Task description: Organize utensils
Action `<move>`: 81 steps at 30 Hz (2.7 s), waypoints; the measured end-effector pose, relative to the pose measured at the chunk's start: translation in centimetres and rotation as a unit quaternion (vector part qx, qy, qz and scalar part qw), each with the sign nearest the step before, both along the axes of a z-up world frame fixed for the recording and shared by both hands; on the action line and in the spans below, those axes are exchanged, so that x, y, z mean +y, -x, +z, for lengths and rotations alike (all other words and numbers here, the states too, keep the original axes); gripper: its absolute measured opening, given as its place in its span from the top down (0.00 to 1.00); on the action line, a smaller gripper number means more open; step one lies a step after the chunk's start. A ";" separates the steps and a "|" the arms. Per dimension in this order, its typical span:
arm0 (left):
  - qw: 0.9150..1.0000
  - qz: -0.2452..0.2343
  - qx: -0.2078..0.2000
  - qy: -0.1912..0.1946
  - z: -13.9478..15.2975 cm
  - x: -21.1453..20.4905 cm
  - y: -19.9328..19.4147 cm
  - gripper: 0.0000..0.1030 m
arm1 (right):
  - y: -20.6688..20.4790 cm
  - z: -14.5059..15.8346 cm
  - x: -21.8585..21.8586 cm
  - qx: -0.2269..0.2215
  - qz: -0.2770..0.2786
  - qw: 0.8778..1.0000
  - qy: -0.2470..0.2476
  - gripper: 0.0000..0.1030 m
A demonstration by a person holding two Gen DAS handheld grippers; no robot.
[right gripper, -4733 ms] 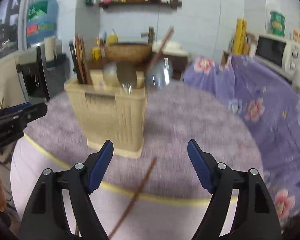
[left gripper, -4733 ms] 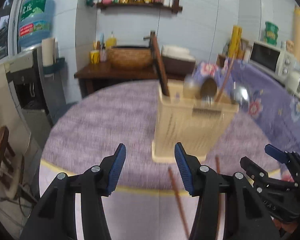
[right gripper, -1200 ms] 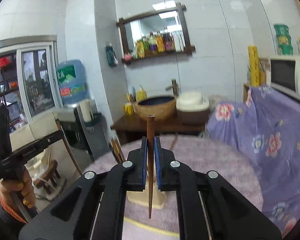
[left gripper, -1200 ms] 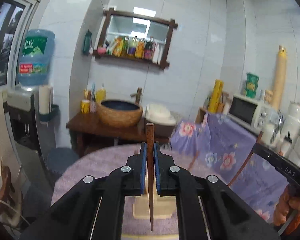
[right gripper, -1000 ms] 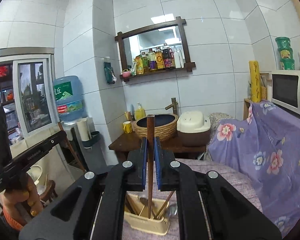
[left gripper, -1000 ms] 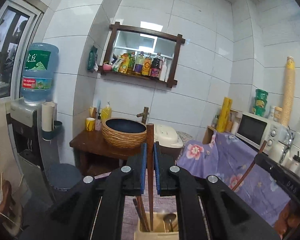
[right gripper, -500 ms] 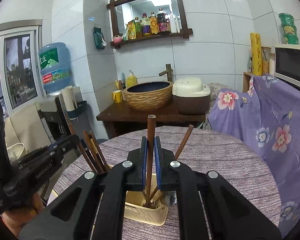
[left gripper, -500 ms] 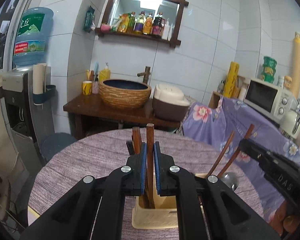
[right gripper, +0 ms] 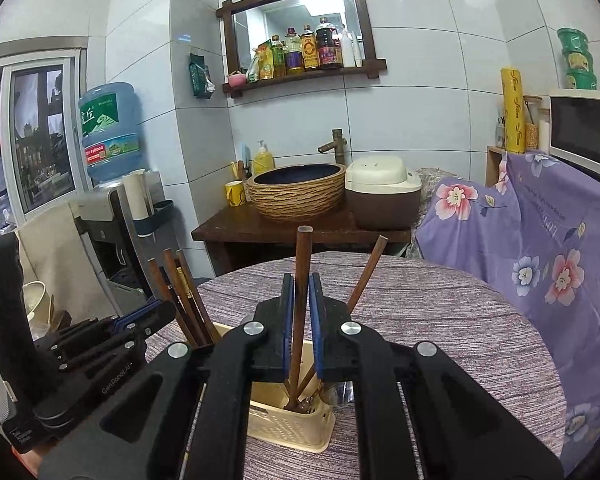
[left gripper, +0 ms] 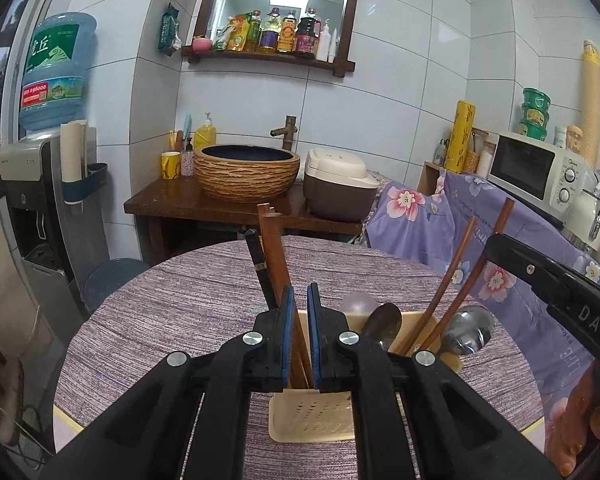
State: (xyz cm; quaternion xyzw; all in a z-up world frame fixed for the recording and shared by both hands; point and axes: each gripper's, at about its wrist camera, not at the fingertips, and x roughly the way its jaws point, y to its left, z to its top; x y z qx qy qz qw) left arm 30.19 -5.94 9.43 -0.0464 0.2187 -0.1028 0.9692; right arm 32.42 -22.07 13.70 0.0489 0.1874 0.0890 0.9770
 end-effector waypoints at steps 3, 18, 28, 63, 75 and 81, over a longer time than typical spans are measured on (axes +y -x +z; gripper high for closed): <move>1.000 -0.002 -0.008 0.000 0.1 0.3 1.0 0.92 | 1.1 0.2 -0.1 -0.018 0.003 1.000 0.003 0.49; 0.994 0.024 -0.103 -0.020 -1.1 6.0 14.0 0.05 | 10.7 -1.3 -2.7 -0.031 -0.046 0.998 0.018 0.06; 0.995 0.066 -0.073 -0.009 -7.1 7.9 22.5 0.05 | 22.4 -10.4 0.4 0.004 0.000 0.998 0.065 0.06; 0.988 0.072 -0.134 -0.026 -8.2 6.2 32.1 0.05 | 32.5 -10.7 2.1 -0.075 0.013 0.996 0.055 0.06; 0.990 0.061 -0.127 -0.022 -8.2 5.8 31.9 0.05 | 32.5 -10.7 2.0 -0.074 0.011 0.996 0.055 0.06; 0.990 0.056 -0.124 -0.023 -8.3 5.8 31.8 0.05 | 32.4 -10.7 2.0 -0.071 0.011 0.996 0.055 0.06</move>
